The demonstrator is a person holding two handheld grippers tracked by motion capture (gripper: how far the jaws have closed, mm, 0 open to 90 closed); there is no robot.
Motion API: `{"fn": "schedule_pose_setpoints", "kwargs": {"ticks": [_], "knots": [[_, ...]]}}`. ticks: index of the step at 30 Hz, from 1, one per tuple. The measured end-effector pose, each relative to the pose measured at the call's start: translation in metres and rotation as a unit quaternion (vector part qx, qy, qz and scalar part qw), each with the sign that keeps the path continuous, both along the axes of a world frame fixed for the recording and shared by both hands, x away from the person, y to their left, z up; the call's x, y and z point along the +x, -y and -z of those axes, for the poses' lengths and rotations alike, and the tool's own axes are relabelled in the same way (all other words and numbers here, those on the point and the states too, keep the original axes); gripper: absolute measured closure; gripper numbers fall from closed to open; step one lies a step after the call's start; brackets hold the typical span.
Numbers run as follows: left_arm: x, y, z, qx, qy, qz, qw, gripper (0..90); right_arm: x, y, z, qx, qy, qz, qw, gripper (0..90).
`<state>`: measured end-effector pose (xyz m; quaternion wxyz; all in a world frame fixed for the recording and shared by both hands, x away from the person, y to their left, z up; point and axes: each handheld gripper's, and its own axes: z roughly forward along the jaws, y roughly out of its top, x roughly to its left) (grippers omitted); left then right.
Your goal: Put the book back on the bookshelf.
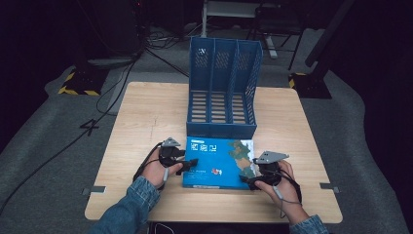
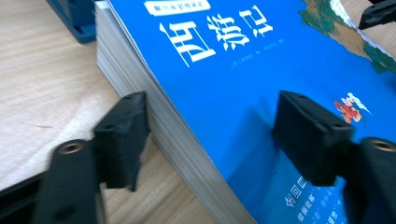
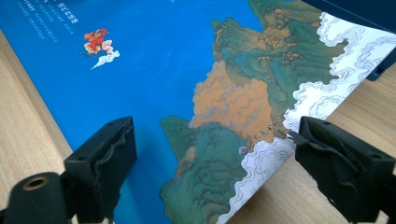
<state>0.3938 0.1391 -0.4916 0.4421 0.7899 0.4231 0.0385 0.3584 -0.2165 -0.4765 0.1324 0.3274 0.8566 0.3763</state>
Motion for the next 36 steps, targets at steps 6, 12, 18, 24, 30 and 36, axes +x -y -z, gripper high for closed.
{"fn": "schedule_pose_setpoints", "kwargs": {"ticks": [6,12,18,24,30,36], "knots": [[-0.009,-0.003,-0.014,-0.007,0.043,0.028,0.9987,51.0,0.0,0.0,0.0,-0.001,-0.001,-0.001,1.0,12.0],[-0.018,-0.007,-0.019,0.004,0.004,0.068,0.9977,61.3,0.0,0.0,0.0,-0.003,-0.001,-0.003,1.0,12.0],[-0.018,-0.011,-0.019,-0.014,-0.02,0.056,0.9981,72.8,0.001,0.002,-0.004,-0.008,0.001,-0.008,0.9999,17.6],[-0.019,-0.014,-0.028,-0.039,-0.042,0.058,0.9967,81.1,-0.001,0.004,-0.012,-0.01,0.016,-0.006,0.9998,18.8],[-0.02,-0.011,-0.035,-0.03,-0.038,0.064,0.9968,81.8,-0.005,0.0,-0.02,-0.003,0.029,-0.006,0.9995,18.5],[-0.02,-0.008,-0.043,-0.03,-0.037,0.069,0.9965,82.0,-0.007,-0.02,-0.023,0.007,0.032,-0.039,0.9987,17.4]]}}
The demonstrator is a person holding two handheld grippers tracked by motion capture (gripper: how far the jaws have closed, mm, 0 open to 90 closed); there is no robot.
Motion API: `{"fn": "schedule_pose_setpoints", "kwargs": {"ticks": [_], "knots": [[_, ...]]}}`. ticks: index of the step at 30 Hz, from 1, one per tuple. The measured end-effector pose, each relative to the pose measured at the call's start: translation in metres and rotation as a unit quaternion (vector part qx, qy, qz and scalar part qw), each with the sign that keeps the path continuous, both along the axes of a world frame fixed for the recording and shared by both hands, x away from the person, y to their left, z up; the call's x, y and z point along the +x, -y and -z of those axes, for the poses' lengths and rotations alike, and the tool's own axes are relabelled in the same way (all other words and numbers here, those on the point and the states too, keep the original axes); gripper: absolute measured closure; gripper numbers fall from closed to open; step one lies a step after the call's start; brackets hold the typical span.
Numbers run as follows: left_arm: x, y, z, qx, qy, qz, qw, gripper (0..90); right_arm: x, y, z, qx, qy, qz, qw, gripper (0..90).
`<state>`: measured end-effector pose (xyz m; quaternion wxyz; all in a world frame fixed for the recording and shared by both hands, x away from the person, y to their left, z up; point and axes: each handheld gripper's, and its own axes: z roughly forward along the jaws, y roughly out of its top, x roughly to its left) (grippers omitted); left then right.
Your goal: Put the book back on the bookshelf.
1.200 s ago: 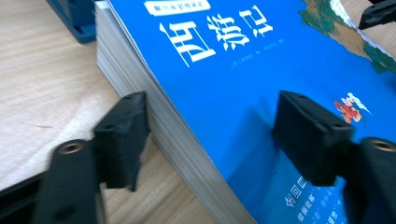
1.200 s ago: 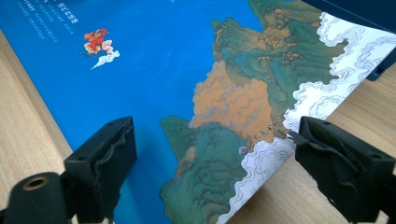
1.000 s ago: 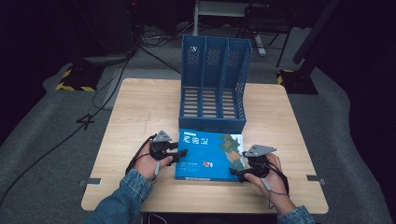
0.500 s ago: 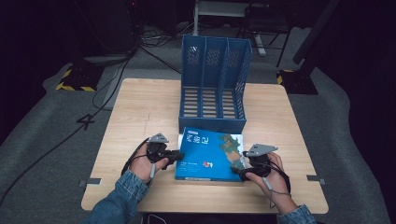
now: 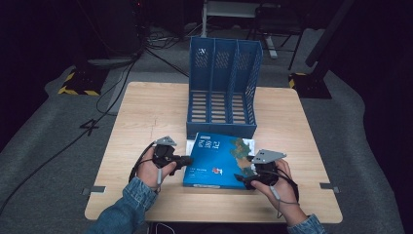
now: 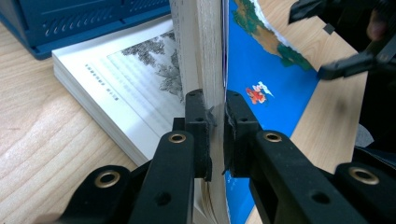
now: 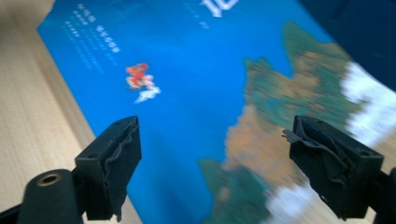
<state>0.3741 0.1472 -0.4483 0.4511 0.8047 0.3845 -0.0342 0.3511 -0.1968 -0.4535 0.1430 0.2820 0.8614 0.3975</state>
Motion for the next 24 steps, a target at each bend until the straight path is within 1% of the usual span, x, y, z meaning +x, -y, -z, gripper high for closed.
{"fn": "schedule_pose_setpoints", "kwargs": {"ticks": [5,8,9,12,13,14,16,18,19,20,21,22,23,24], "knots": [[-0.003,0.004,-0.008,-0.011,0.001,0.007,0.9999,82.0,-0.002,-0.022,0.005,0.001,-0.001,-0.032,0.9995,16.4],[-0.005,0.007,-0.012,-0.012,0.003,0.01,0.9999,82.0,-0.003,-0.033,0.007,0.001,0.0,-0.045,0.999,16.3],[-0.005,0.008,-0.013,-0.013,0.002,0.012,0.9998,82.0,-0.005,-0.038,0.009,-0.002,0.001,-0.055,0.9985,16.3],[-0.004,0.009,-0.014,-0.017,-0.002,0.015,0.9997,82.0,-0.007,-0.048,0.012,-0.012,0.001,-0.07,0.9975,15.6],[-0.003,0.01,-0.015,-0.016,-0.004,0.016,0.9997,82.0,-0.008,-0.051,0.014,-0.016,0.008,-0.072,0.9972,15.2],[-0.003,0.01,-0.015,-0.017,-0.005,0.015,0.9997,82.0,-0.01,-0.054,0.015,-0.019,0.019,-0.068,0.9973,14.5],[-0.002,0.01,-0.015,-0.018,-0.007,0.015,0.9997,82.0,-0.011,-0.059,0.016,-0.016,0.028,-0.066,0.9973,12.6],[-0.003,0.01,-0.016,-0.018,-0.008,0.014,0.9997,82.0,-0.014,-0.065,0.018,-0.013,0.031,-0.065,0.9973,5.4],[-0.003,0.011,-0.016,-0.018,-0.009,0.014,0.9997,82.0,-0.014,-0.068,0.019,-0.014,0.032,-0.068,0.997,0.1],[-0.003,0.011,-0.016,-0.018,-0.009,0.014,0.9997,82.0,-0.014,-0.068,0.019,-0.014,0.032,-0.068,0.997,0.1],[-0.003,0.011,-0.015,-0.017,-0.011,0.013,0.9997,82.0,-0.018,-0.078,0.021,-0.024,0.049,-0.077,0.9955,0.0],[-0.003,0.011,-0.015,-0.02,-0.011,0.012,0.9997,82.0,-0.019,-0.084,0.022,-0.037,0.064,-0.077,0.9943,0.0],[-0.003,0.011,-0.015,-0.02,-0.011,0.012,0.9997,82.0,-0.019,-0.084,0.022,-0.037,0.064,-0.077,0.9943,0.0],[-0.003,0.011,-0.015,-0.02,-0.012,0.013,0.9996,82.0,-0.021,-0.09,0.024,-0.045,0.081,-0.071,0.9931,0.0]]}}
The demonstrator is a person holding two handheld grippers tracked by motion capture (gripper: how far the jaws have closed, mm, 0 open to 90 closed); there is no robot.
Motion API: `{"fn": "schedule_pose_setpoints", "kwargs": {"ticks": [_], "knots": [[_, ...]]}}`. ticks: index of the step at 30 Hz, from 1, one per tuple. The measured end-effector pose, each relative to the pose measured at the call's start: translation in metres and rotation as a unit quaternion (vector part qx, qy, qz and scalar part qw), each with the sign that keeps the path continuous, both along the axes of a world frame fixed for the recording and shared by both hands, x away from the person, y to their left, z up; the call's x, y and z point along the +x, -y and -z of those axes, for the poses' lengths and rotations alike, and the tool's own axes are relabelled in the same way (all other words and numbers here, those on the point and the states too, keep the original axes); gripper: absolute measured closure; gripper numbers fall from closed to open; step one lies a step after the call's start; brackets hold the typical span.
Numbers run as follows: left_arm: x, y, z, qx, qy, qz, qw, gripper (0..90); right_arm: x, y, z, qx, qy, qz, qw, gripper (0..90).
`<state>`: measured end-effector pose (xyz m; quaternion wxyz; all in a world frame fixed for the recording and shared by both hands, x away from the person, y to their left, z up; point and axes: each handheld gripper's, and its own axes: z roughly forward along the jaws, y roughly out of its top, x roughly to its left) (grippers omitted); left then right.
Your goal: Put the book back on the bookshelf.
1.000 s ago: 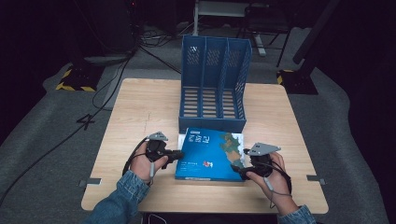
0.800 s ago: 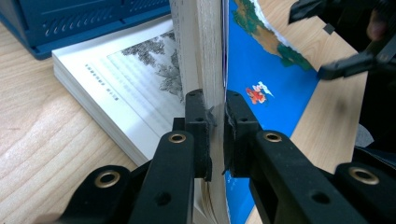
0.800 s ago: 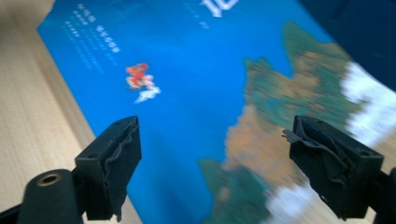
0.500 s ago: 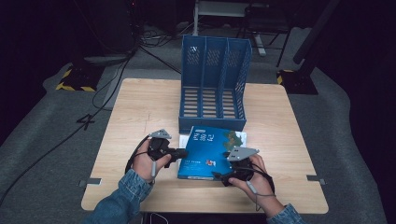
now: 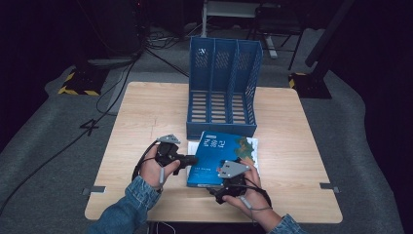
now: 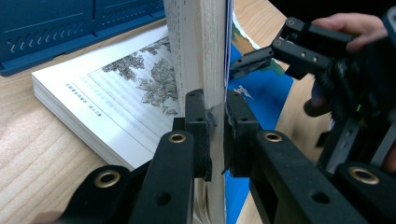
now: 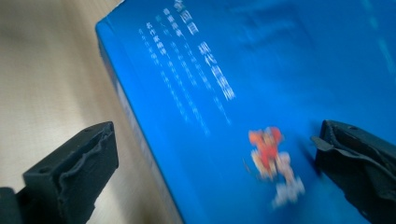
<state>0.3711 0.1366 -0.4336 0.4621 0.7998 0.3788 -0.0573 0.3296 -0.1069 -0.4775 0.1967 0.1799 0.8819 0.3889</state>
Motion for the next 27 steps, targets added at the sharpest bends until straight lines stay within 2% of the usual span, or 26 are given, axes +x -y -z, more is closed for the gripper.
{"fn": "schedule_pose_setpoints", "kwargs": {"ticks": [1,3,6,13,14,24,27], "knots": [[0.0,0.0,0.0,0.0,0.0,0.0,1.0,82.0,-0.003,-0.007,0.003,-0.006,0.023,0.008,0.9997,0.0],[0.0,0.0,0.001,0.0,-0.003,0.0,1.0,82.0,-0.006,-0.014,0.007,-0.014,0.048,0.02,0.9986,0.0],[0.001,-0.001,0.002,-0.008,-0.012,0.001,0.9999,82.1,-0.007,-0.017,0.011,-0.028,0.071,0.005,0.9971,0.0],[0.003,-0.002,0.004,-0.018,-0.023,0.003,0.9996,82.1,-0.007,-0.017,0.014,-0.027,0.079,0.001,0.9965,0.0],[0.002,-0.002,0.004,-0.019,-0.024,0.003,0.9995,82.1,-0.009,-0.018,0.016,-0.036,0.093,-0.002,0.995,0.0],[0.003,-0.001,0.005,-0.01,-0.024,-0.001,0.9997,82.1,-0.01,-0.016,0.024,-0.023,0.11,-0.007,0.9937,0.0],[0.003,-0.002,0.005,-0.012,-0.025,0.0,0.9996,82.0,-0.011,-0.016,0.025,-0.03,0.118,-0.01,0.9925,0.0]]}}
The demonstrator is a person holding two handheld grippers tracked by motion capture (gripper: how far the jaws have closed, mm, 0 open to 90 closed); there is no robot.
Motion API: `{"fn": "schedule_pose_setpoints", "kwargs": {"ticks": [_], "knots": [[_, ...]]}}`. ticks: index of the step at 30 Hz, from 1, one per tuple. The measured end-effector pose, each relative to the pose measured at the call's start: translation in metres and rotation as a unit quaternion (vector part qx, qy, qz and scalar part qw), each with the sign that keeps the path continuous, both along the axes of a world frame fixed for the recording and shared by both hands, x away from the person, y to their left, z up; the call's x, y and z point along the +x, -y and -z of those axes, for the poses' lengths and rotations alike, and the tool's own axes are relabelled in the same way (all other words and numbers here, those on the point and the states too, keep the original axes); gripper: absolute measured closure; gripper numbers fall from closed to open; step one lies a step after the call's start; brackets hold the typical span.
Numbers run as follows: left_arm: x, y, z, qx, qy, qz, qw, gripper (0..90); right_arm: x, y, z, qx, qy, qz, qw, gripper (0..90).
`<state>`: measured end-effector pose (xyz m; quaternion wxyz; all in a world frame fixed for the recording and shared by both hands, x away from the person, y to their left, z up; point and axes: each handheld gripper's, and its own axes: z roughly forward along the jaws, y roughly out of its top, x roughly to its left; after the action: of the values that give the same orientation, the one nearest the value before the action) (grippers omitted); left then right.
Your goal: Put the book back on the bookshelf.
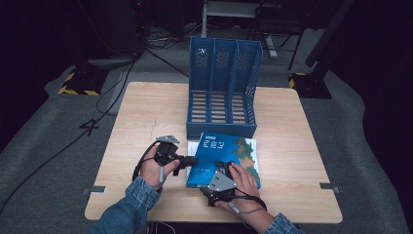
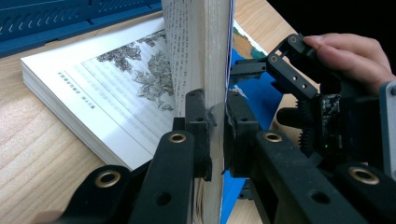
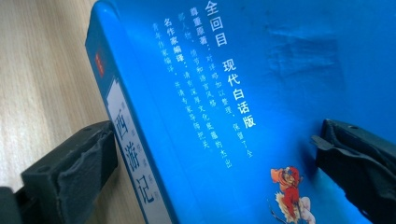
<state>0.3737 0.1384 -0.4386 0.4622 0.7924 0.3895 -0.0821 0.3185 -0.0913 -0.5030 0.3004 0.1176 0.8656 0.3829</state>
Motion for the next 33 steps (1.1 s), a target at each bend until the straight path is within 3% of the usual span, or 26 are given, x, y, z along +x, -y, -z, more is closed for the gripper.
{"fn": "schedule_pose_setpoints", "kwargs": {"ticks": [6,9,13,20,26,33], "knots": [[-0.001,0.001,-0.003,-0.02,-0.007,0.007,0.9997,81.9,-0.006,-0.002,0.0,-0.036,0.041,0.008,0.9985,0.1],[-0.002,0.001,-0.004,-0.02,-0.005,0.007,0.9998,81.9,-0.005,-0.003,-0.002,-0.038,0.041,0.015,0.9983,0.0],[-0.001,0.001,-0.003,-0.02,-0.005,0.003,0.9998,81.8,-0.002,-0.003,0.004,-0.052,0.074,0.012,0.9959,0.0],[0.001,0.001,0.001,-0.016,0.002,-0.018,0.9997,81.3,0.004,-0.002,0.005,-0.034,0.06,0.008,0.9976,0.0],[0.002,-0.001,0.008,-0.034,-0.015,-0.043,0.9984,79.5,0.007,0.0,0.01,-0.005,0.056,0.015,0.9983,0.0],[0.001,0.002,0.01,-0.034,-0.011,-0.052,0.998,77.9,0.01,-0.002,0.009,-0.004,0.042,0.017,0.999,0.0]]}}
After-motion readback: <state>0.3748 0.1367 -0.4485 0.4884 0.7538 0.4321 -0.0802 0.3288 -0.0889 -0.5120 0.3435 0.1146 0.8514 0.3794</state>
